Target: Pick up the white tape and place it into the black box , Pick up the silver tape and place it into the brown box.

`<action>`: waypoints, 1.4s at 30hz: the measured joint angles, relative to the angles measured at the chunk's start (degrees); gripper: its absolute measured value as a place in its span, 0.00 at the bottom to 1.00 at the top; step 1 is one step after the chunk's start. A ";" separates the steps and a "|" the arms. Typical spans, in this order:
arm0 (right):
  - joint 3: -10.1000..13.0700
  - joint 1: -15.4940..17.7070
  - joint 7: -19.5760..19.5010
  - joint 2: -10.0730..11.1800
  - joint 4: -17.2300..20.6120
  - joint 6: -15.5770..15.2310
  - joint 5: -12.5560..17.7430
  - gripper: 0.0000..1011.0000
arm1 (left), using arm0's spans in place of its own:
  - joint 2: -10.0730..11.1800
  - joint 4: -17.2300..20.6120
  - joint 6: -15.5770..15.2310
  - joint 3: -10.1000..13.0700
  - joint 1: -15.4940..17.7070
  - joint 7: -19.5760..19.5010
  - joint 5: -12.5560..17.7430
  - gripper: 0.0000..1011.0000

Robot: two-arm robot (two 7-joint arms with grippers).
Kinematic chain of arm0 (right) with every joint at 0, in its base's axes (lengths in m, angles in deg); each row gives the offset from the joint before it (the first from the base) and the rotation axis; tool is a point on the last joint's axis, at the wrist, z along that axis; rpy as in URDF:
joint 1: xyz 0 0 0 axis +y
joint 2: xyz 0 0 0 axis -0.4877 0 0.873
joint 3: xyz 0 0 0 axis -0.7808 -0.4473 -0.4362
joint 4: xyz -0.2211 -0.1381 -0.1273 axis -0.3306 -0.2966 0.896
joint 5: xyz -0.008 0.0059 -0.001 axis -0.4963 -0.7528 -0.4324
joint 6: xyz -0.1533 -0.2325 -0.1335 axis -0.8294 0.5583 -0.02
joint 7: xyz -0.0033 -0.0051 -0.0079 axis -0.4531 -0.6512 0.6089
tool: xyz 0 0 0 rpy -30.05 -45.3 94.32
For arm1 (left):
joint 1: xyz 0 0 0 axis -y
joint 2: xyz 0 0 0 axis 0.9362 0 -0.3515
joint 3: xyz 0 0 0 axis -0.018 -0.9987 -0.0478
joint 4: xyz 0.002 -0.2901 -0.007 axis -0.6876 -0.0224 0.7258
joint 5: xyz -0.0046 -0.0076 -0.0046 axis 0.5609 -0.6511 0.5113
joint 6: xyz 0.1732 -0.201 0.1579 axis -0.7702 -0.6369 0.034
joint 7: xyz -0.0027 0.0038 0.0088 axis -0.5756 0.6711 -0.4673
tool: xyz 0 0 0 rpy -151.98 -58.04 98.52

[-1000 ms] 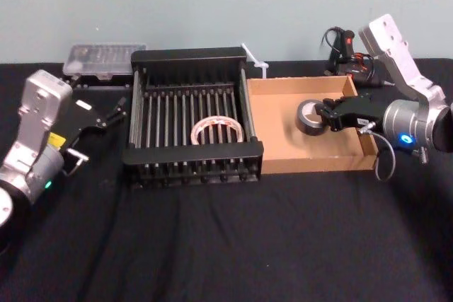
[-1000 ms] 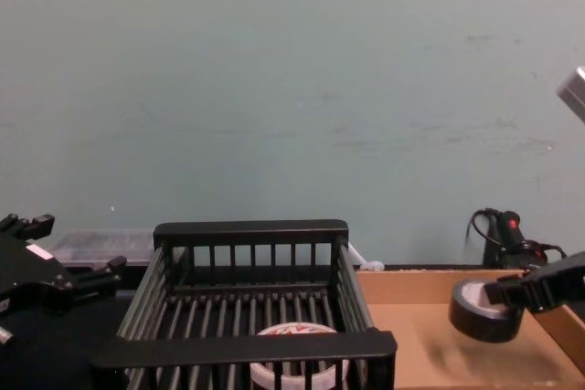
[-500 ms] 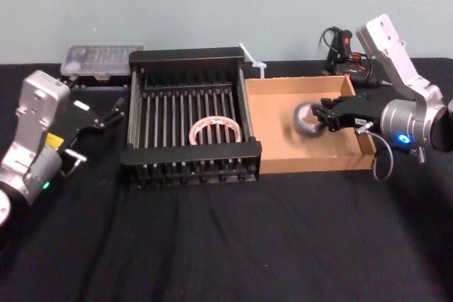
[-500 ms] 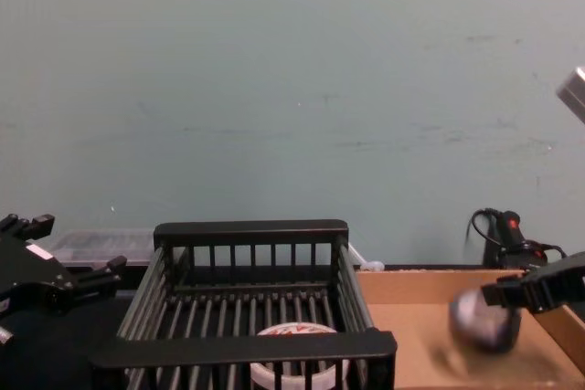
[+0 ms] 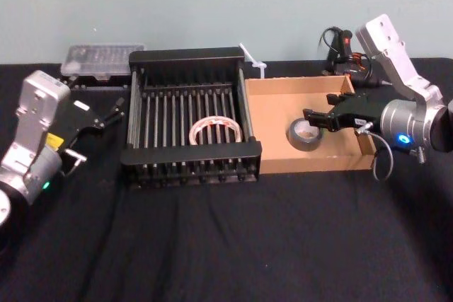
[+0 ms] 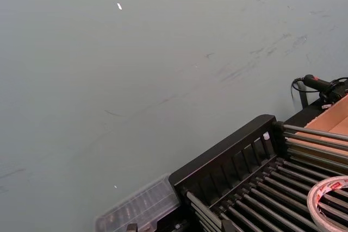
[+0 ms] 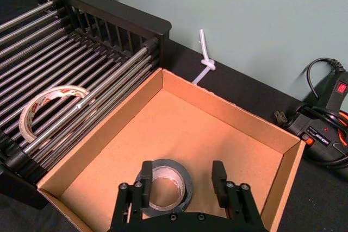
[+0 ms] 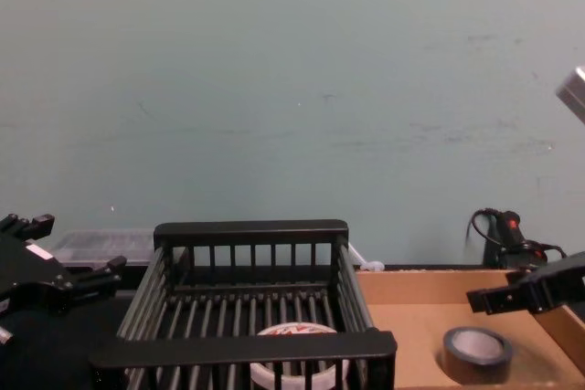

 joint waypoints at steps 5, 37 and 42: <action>0.00 0.00 0.02 0.00 0.00 0.00 0.00 0.81 | 0.00 0.00 0.00 0.00 0.00 0.00 0.00 0.99; 4.21 7.14 -10.29 -1.55 5.72 9.90 -5.27 0.99 | 0.00 0.00 0.00 0.00 0.00 0.00 0.00 0.99; 4.92 10.16 -16.47 -2.70 6.85 16.40 -9.55 0.99 | 0.00 0.00 0.00 0.00 0.00 0.00 0.00 0.99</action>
